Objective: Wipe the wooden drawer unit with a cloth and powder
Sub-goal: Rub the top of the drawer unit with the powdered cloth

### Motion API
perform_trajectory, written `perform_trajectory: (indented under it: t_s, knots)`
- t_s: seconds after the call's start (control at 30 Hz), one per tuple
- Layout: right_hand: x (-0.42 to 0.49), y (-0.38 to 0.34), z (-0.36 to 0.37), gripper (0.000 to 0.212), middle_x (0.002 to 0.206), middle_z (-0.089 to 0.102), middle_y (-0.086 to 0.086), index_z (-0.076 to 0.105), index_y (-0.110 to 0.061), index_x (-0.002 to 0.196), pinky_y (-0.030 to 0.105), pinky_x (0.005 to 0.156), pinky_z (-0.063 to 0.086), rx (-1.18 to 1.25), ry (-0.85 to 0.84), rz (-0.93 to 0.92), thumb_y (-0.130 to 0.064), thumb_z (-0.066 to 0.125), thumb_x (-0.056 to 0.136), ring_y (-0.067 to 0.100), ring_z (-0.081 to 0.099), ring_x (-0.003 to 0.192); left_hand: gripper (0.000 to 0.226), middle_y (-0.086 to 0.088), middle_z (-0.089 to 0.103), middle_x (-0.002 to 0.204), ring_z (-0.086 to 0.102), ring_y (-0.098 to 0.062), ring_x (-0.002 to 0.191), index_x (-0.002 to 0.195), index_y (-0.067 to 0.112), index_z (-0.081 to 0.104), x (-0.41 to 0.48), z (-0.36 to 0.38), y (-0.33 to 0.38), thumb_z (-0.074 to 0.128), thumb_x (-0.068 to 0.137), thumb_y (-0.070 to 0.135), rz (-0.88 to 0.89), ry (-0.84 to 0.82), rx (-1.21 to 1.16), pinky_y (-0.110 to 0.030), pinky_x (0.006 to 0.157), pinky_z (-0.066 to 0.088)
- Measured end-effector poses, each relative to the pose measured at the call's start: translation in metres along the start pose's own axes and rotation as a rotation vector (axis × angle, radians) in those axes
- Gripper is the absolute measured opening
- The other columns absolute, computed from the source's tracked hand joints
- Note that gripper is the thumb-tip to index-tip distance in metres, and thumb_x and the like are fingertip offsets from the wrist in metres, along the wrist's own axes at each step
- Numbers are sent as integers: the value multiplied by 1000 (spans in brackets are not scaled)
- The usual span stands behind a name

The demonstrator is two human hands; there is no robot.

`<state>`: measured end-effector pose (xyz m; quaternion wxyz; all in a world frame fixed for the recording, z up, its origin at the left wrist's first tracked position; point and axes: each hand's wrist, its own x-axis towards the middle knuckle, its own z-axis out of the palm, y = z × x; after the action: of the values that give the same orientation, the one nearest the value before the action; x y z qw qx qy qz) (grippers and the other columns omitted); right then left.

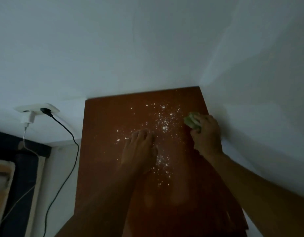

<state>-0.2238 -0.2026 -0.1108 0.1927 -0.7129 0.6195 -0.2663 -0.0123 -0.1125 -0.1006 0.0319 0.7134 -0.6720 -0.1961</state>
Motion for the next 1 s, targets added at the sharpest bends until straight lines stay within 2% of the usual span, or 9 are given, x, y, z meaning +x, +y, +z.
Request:
perform_trajectory:
  t_s: [0.1, 0.17, 0.3, 0.47, 0.57, 0.67, 0.8, 0.9, 1.0]
  knots:
    - [83, -15, 15, 44, 118, 59, 15, 62, -6, 126, 22, 84, 40, -1, 8, -53, 5, 62, 83, 29, 53, 108, 42, -2, 41, 146, 39, -21, 132, 137, 25, 44, 13, -1, -12, 43, 99, 41, 9, 3, 26, -41, 108, 40]
    - [128, -8, 28, 44, 122, 58, 16, 60, -7, 130, 28, 92, 43, -61, -76, -82, -2, 61, 86, 31, 53, 112, 46, -2, 39, 150, 37, -21, 136, 141, 24, 41, 16, 2, -19, 42, 100, 43, 15, -6, 45, -41, 111, 37]
    - [152, 26, 57, 46, 140, 54, 11, 57, -13, 136, 42, 111, 40, -188, -243, -206, -29, 47, 93, 30, 47, 131, 53, -2, 29, 158, 27, -21, 144, 150, 23, 30, 15, 11, -30, 35, 102, 46, 29, -14, 90, -40, 118, 28]
    - [126, 40, 71, 48, 157, 34, 8, 41, -10, 147, 38, 123, 18, -153, -254, -304, -7, 46, 99, 21, 22, 148, 59, -5, 14, 165, 11, -24, 151, 156, 21, 17, 12, 27, -35, 26, 104, 46, 14, -2, 72, -39, 121, 14]
    - [80, 30, 70, 55, 159, 32, 5, 39, -14, 148, 40, 123, 20, -75, -316, -368, 0, 46, 96, 18, 18, 150, 61, -4, 6, 166, 3, -23, 152, 158, 21, 9, 10, 28, -32, 22, 104, 46, -12, -40, 71, -39, 121, 9]
    - [6, 22, 62, 60, 158, 33, -1, 39, -23, 147, 35, 123, 22, 17, -370, -392, -2, 42, 91, 14, 19, 151, 63, -5, 3, 166, 0, -23, 152, 158, 20, 7, 9, 22, -29, 26, 102, 43, -12, -76, 67, -39, 121, 8]
    - [-71, 4, 46, 66, 147, 48, -3, 44, -26, 141, 46, 109, 45, 132, -403, -392, 8, 60, 86, 15, 40, 141, 66, -5, -4, 166, -5, -23, 152, 158, 20, 2, 7, 17, -29, 30, 102, 40, -7, -125, 41, -40, 122, 8]
    - [-28, -11, 34, 35, 124, 65, 5, 62, -17, 127, 44, 102, 52, 208, -338, -296, -8, 50, 95, 15, 61, 113, 70, -2, -11, 165, -11, -21, 151, 157, 23, -4, 7, 17, -36, 34, 101, 39, 23, -162, 59, -40, 123, 5]
    - [69, -17, 32, 44, 131, 59, 14, 60, 0, 128, 23, 112, 36, 96, -109, -279, 13, 46, 88, 21, 55, 121, 72, 0, -13, 165, -12, -20, 151, 157, 25, -5, 6, 19, -41, 37, 100, 38, 45, -148, 55, -39, 122, 6]
